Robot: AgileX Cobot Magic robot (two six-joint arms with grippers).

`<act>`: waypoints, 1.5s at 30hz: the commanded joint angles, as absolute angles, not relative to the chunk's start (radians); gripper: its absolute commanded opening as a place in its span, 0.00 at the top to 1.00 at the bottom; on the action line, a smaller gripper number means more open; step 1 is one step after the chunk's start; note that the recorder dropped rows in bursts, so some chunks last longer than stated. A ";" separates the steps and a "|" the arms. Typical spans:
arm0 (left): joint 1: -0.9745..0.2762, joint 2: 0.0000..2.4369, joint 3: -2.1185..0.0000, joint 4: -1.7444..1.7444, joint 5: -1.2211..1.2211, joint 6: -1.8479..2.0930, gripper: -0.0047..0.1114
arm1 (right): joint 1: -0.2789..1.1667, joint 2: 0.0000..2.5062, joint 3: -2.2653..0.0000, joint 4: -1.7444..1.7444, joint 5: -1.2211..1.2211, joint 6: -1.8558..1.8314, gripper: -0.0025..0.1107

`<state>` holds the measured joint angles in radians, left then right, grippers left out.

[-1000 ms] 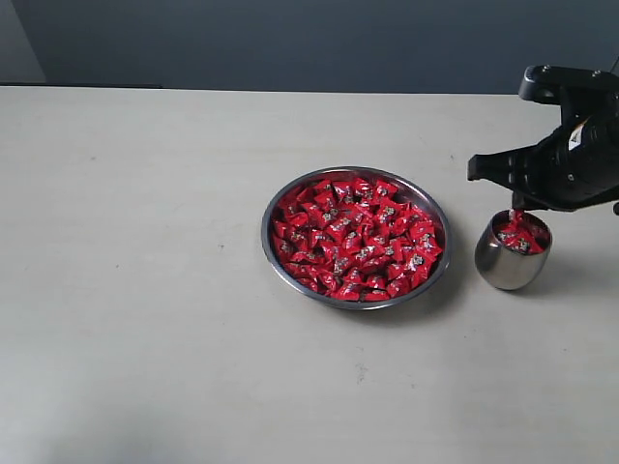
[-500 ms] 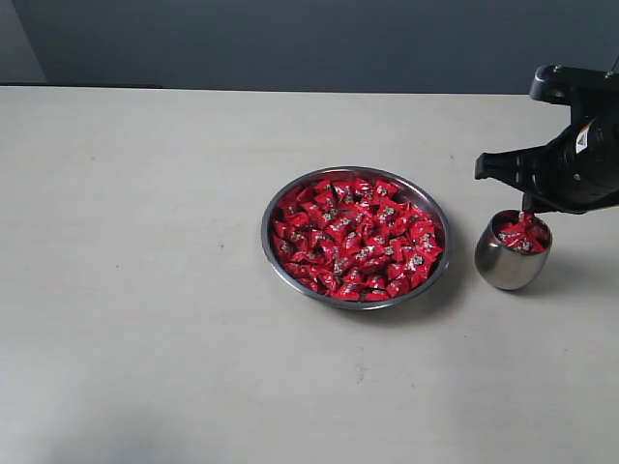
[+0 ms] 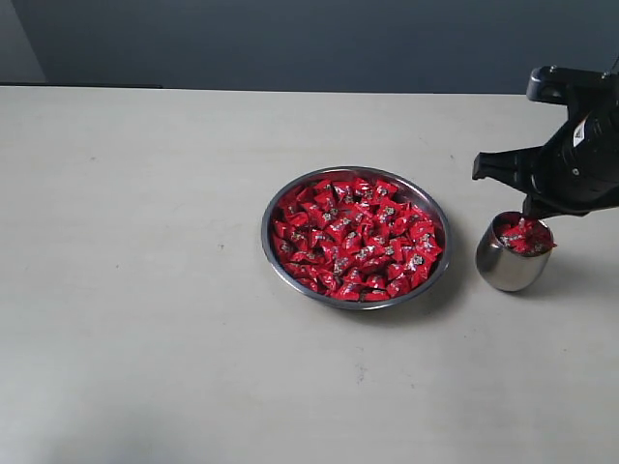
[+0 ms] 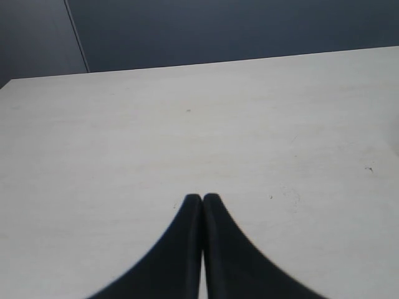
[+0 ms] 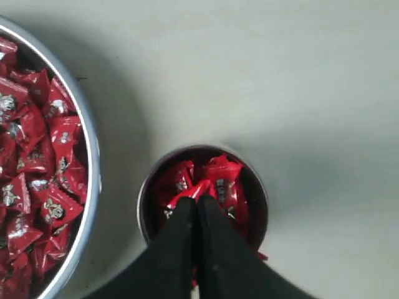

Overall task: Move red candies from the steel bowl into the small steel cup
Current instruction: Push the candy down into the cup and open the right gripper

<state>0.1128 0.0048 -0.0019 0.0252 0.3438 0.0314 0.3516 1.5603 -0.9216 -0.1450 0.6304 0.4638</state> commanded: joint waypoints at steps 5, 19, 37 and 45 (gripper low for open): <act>0.108 0.000 0.000 0.027 0.334 0.029 0.96 | 0.349 1.582 -0.999 -0.149 0.707 0.414 0.98; 0.108 0.000 0.000 0.027 0.334 0.029 0.96 | 0.349 1.659 -0.999 -0.076 0.641 0.408 0.98; 0.108 0.000 0.000 0.027 0.334 0.029 0.96 | 0.349 1.659 -0.999 -0.093 0.671 0.384 0.70; 0.108 0.000 0.000 0.027 0.334 0.029 0.96 | 0.349 1.633 -1.003 -0.107 0.669 0.384 0.70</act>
<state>0.1128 0.0048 -0.0019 0.0252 0.3438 0.0314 0.3516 1.6567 -0.9973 -0.0930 0.6727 0.3901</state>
